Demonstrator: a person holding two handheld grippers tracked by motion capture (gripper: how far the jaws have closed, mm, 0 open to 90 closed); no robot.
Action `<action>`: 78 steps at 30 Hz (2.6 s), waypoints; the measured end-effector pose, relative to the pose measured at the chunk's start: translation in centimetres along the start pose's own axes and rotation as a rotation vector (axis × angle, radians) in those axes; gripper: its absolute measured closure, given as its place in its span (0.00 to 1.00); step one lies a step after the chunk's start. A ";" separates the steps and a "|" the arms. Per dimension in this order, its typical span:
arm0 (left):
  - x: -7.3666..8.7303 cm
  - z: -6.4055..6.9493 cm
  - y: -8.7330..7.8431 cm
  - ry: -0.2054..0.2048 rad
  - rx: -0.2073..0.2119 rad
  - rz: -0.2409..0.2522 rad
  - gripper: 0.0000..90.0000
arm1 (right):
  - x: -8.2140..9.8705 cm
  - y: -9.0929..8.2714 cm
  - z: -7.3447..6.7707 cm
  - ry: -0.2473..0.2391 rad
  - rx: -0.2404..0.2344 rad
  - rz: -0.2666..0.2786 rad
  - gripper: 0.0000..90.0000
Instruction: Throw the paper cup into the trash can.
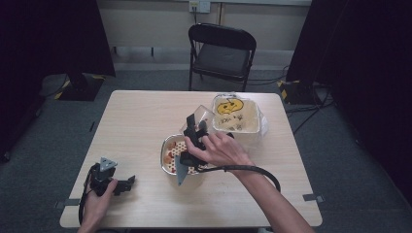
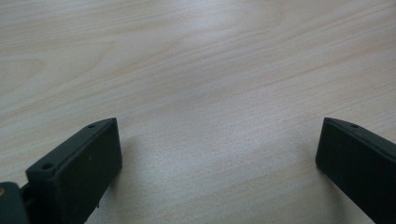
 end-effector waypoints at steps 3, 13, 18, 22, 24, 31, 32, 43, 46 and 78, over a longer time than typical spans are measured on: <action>0.0 0.0 0.0 0.003 -0.002 -0.001 0.00 | 0.4 0.1 0.4 0.084 -0.072 -0.007 0.53; 0.0 0.0 0.0 0.003 -0.002 -0.001 0.00 | 3.7 1.3 2.1 0.737 -0.410 0.108 0.54; 0.0 0.0 0.0 0.003 -0.002 -0.001 0.00 | 6.1 2.3 2.0 1.154 -0.624 0.217 0.53; 0.0 0.0 0.0 0.003 -0.002 -0.001 0.00 | 7.9 3.2 1.5 1.427 -0.767 0.312 0.53; 0.0 0.0 0.0 0.003 -0.002 -0.001 0.00 | 8.6 3.6 1.1 1.543 -0.813 0.350 0.53; 0.0 0.0 0.0 0.003 -0.002 -0.002 0.00 | 10.1 4.8 0.0 1.873 -0.935 0.511 0.53; 0.0 0.0 0.0 0.004 -0.002 -0.001 0.00 | 10.3 5.0 -0.2 1.914 -0.944 0.536 0.53; 0.0 0.0 0.0 0.003 -0.002 -0.001 0.00 | 13.6 8.7 -2.0 2.064 -0.928 0.400 0.52; 0.0 0.0 0.0 0.003 -0.002 -0.001 0.00 | 14.4 9.9 -2.9 2.062 -0.954 0.328 0.50; 0.0 0.0 0.0 0.003 -0.002 -0.001 0.00 | 15.7 11.6 -6.1 2.049 -1.071 0.148 0.19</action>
Point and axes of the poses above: each handheld gripper's, and its own axes: y roughly forward along the jaws, x roughly out of its underside, z roughly to its right, the point moved 1 cm from there along y, roughly forward along the jaws, and after that the axes turned 10 degrees about -z, right-handed, at the moved point
